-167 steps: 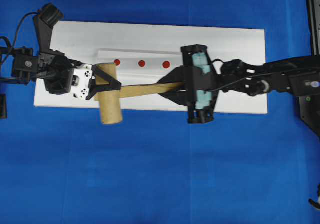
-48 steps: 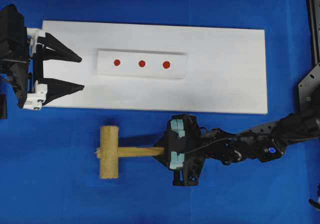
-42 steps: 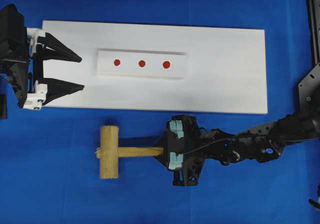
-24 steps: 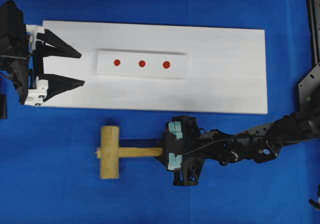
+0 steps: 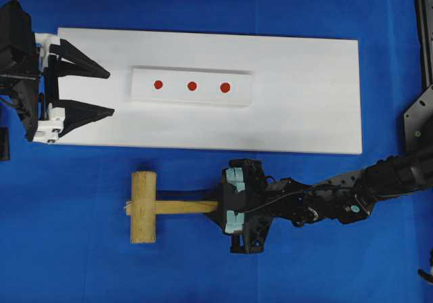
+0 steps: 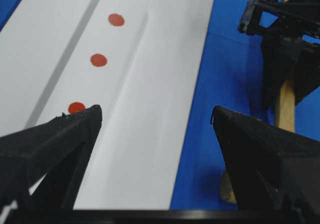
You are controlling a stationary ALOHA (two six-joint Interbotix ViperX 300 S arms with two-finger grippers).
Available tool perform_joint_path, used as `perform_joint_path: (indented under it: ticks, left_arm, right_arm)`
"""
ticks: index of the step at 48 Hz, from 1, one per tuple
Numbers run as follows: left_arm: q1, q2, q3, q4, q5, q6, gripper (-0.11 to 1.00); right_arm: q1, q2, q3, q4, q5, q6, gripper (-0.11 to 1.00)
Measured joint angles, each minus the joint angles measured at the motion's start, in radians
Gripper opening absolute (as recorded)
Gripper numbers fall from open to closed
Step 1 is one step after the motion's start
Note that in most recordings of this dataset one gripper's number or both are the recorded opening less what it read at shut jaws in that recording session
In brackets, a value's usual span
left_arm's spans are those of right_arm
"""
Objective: Hit the mark with a hammer.
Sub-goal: 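Open the right gripper and withdraw it from the mallet handle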
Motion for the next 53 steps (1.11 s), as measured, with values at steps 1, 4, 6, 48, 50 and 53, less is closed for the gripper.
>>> perform_joint_path:
  ticks: [1,4,6,48,50,53]
  left_arm:
    - [0.000,0.000,0.002,0.000,-0.002,-0.002,0.87]
    - [0.000,0.002,0.002,-0.002,-0.002,0.000,0.87]
    - [0.000,0.000,0.002,-0.002,0.000,0.000,0.87]
    - [0.000,-0.137,0.040,-0.002,0.000,-0.002,0.87]
    - [0.000,-0.149,0.043,-0.002,0.003,0.000,0.87]
    - [0.000,-0.161,0.046,0.000,0.005,0.000,0.87]
  right_arm:
    - [-0.002,0.000,0.000,-0.002,0.000,0.000,0.08]
    - [-0.002,0.002,0.002,0.000,0.002,-0.003,0.14]
    - [-0.002,0.003,0.000,-0.002,0.002,-0.005,0.25]
    - [-0.063,-0.565,0.176,-0.014,0.000,-0.166,0.79]
    - [-0.067,-0.571,0.183,-0.012,0.000,-0.166,0.79]
    - [-0.072,-0.574,0.187,-0.012,0.000,-0.167,0.79]
